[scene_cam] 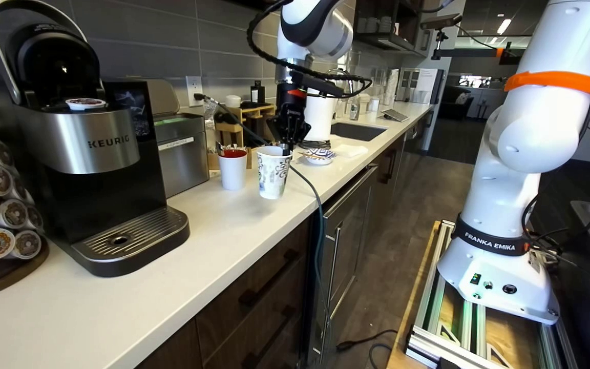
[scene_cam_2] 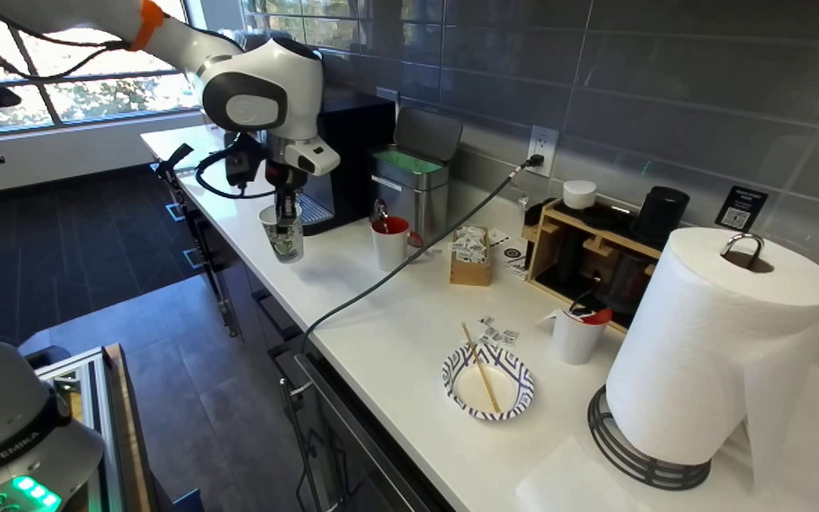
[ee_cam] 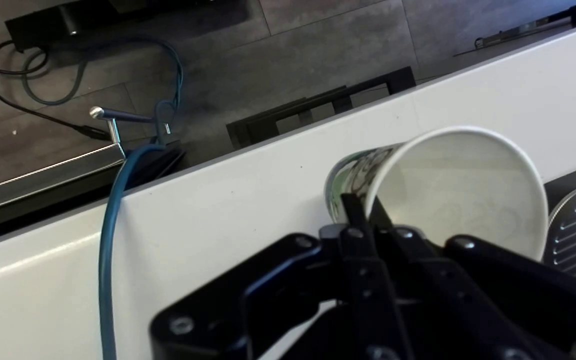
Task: Pick up the cup and put it on the counter
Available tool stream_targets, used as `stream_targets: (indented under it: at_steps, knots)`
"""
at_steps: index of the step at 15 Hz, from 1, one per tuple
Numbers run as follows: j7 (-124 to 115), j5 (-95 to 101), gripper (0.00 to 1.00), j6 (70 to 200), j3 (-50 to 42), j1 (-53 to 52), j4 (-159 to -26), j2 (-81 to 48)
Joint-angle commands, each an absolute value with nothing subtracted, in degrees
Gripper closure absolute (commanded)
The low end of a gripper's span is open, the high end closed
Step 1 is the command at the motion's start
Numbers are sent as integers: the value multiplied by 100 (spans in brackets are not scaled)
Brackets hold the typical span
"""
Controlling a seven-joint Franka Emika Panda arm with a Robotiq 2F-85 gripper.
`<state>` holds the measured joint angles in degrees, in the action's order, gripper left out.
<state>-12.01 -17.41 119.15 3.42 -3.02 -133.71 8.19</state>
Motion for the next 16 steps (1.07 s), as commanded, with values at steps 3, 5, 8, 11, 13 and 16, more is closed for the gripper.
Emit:
stream_targets:
  at_steps: [3, 5, 8, 11, 13, 16]
  knots:
    - [-1663, -1603, 99, 12135, 373, -269, -13175, 365]
    - [-1893, -1587, 99, 12225, 354, -261, -13104, 206]
    - [-2252, -1487, 99, 12309, 321, -246, -12962, -18]
    - [-2507, -1417, 99, 12298, 287, -246, -12831, -178]
    - [-2638, -1440, 99, 12337, 260, -248, -12773, -253]
    - [-2662, -1587, 99, 12363, 235, -250, -12686, -381]
